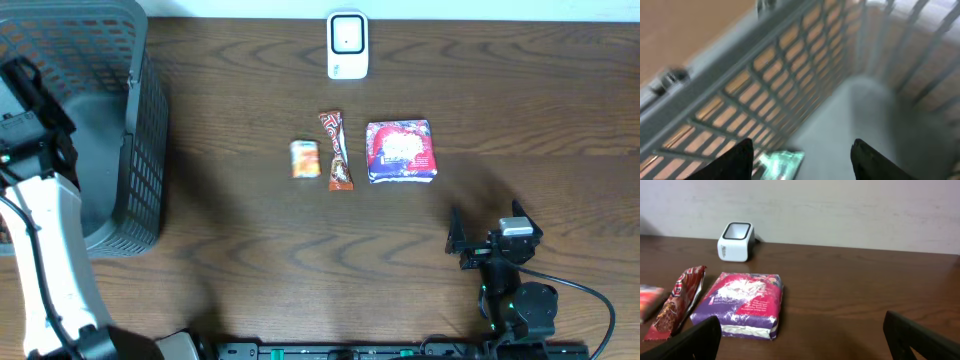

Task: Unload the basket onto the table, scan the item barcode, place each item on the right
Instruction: 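Carry the orange box out and set it left of the chocolate bar, then reach the left gripper into the basket and grasp the green wipes pack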

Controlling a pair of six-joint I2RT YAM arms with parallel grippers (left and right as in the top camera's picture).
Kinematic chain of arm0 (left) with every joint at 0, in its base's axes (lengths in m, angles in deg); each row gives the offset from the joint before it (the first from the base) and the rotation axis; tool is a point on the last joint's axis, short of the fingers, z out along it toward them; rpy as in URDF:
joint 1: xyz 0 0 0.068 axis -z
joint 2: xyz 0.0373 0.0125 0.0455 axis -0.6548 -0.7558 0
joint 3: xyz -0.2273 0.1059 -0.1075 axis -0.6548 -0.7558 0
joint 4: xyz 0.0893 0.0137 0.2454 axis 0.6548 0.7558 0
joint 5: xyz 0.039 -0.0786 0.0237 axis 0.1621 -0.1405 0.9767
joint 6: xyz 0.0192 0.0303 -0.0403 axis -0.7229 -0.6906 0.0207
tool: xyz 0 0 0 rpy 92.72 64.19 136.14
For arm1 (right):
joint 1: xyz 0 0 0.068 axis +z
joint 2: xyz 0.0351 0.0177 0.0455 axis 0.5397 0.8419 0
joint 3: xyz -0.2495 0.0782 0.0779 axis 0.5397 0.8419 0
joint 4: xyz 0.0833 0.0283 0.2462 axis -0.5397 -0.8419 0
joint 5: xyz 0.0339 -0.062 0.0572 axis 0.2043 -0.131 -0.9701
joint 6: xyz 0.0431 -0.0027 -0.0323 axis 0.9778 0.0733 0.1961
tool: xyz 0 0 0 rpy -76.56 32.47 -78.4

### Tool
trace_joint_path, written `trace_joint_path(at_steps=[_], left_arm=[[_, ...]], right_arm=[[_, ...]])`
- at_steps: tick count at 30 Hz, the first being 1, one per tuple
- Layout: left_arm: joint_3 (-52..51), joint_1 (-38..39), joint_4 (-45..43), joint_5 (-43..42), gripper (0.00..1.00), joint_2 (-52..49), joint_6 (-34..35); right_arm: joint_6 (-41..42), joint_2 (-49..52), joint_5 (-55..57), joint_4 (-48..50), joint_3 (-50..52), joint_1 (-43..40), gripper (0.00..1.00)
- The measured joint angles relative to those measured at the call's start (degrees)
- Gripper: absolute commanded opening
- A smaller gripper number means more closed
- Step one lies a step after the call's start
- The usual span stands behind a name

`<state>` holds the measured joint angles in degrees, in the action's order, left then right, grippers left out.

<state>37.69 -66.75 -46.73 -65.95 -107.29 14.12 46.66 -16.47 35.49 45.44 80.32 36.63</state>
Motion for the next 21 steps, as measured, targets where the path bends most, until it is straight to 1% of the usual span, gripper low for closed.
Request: trace_joint_path(at_steps=[5,10,16,21], left_arm=[[-0.6,-2.9,4.2,0.4,0.62,-6.1,-2.4],[-4.1,-4.0,3.8,-0.4,0.57,-11.1,-3.1],[-4.9,-4.4,3.5,-0.7,0.57,-15.8,-3.7],[-4.9,-6.9,4.2,-0.7,0.57,-19.3,-3.7]], right_arm=[[0.0,0.0,0.0,0.0,0.0,0.0,0.99],[0.0,0.0,0.0,0.0,0.0,0.0,0.99],[0.0,0.0,0.0,0.0,0.0,0.0,0.99],[0.0,0.0,0.0,0.0,0.0,0.0,0.99]])
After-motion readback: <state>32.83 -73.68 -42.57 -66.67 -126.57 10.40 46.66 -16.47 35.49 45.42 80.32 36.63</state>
